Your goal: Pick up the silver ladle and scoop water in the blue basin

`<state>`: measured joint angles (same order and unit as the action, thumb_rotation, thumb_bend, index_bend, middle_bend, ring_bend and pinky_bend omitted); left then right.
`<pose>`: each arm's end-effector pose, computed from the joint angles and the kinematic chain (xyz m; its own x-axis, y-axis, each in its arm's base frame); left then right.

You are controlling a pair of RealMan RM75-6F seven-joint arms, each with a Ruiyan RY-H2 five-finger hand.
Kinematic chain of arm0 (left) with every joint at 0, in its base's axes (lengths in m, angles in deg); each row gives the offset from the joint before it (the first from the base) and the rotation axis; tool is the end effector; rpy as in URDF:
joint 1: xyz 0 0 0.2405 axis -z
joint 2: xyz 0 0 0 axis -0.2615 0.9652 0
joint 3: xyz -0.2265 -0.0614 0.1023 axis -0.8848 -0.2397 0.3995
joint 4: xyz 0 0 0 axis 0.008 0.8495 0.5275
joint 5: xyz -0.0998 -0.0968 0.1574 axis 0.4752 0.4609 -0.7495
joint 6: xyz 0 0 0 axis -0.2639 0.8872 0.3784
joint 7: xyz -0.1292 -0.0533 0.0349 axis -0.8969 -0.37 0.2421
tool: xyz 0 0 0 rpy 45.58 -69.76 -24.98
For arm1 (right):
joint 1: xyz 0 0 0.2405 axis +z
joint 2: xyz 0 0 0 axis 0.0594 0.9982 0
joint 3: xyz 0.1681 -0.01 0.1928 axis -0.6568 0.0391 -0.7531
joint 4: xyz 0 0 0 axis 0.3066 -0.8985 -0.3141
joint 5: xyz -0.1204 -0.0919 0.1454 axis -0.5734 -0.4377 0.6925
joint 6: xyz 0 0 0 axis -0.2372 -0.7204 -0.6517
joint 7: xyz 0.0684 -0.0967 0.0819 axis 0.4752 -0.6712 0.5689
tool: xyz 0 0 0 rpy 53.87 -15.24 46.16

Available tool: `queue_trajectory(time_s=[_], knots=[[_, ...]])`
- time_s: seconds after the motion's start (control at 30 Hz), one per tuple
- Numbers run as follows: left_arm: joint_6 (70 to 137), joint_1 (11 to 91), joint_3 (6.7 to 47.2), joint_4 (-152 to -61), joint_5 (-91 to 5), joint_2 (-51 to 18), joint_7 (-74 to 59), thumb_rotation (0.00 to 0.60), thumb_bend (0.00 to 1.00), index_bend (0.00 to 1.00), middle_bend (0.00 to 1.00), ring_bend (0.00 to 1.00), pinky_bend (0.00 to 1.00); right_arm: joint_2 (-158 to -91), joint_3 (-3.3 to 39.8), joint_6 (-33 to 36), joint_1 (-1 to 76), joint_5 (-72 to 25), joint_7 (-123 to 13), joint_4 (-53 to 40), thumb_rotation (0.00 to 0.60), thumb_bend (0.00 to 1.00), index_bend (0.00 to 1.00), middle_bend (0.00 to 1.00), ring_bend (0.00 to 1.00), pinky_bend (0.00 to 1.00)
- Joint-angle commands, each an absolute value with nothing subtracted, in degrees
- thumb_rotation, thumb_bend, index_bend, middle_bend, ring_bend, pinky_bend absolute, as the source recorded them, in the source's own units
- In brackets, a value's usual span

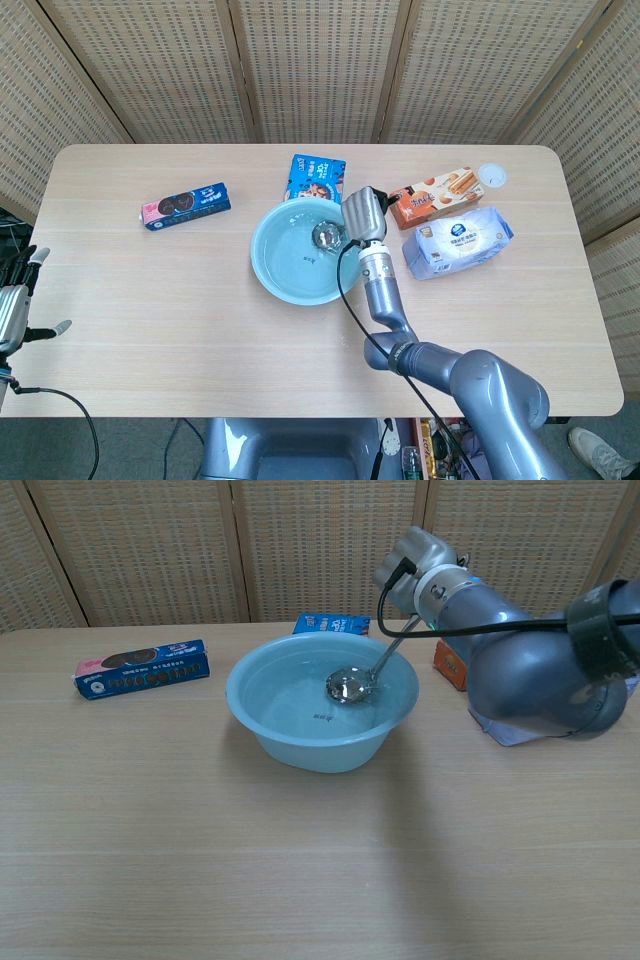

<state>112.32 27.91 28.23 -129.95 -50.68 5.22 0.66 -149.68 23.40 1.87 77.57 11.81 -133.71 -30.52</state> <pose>-0.3155 0.2337 0.1666 0.4525 0.1055 0.8855 0.8762 0.1321 -0.4634 -0.0552 -0.4533 -0.0490 0.9853 0.1129 0.1284 -0.1166 -0.1054 0.9876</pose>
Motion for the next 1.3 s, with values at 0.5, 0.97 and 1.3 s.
queue_trajectory(time_s=[0.5,0.97,1.3], knots=[[112.32,27.91,28.2,-130.04,-50.3,5.4,0.61,0.6,0.0,0.0,0.0,0.0,0.0,-148.68,11.95,3.13,74.56,16.71,-136.11,-21.53,0.6,0.96,0.77,0.99,0.94,1.0],[112.37,27.81,28.26,-130.48,-50.51,5.86,0.09,0.6,0.0,0.0,0.0,0.0,0.0,-141.94,0.84,1.92,74.17,32.55,-136.14,-9.84,0.6,0.96,0.77,0.99,0.94,1.0],[112.61,27.71,28.32,-130.77,-50.88,6.12,-0.24,0.6,0.0,0.0,0.0,0.0,0.0,-136.47,-0.57,-1.21,74.48,36.07,-135.67,-2.48,0.6,0.96,0.77,0.99,0.95,1.0]])
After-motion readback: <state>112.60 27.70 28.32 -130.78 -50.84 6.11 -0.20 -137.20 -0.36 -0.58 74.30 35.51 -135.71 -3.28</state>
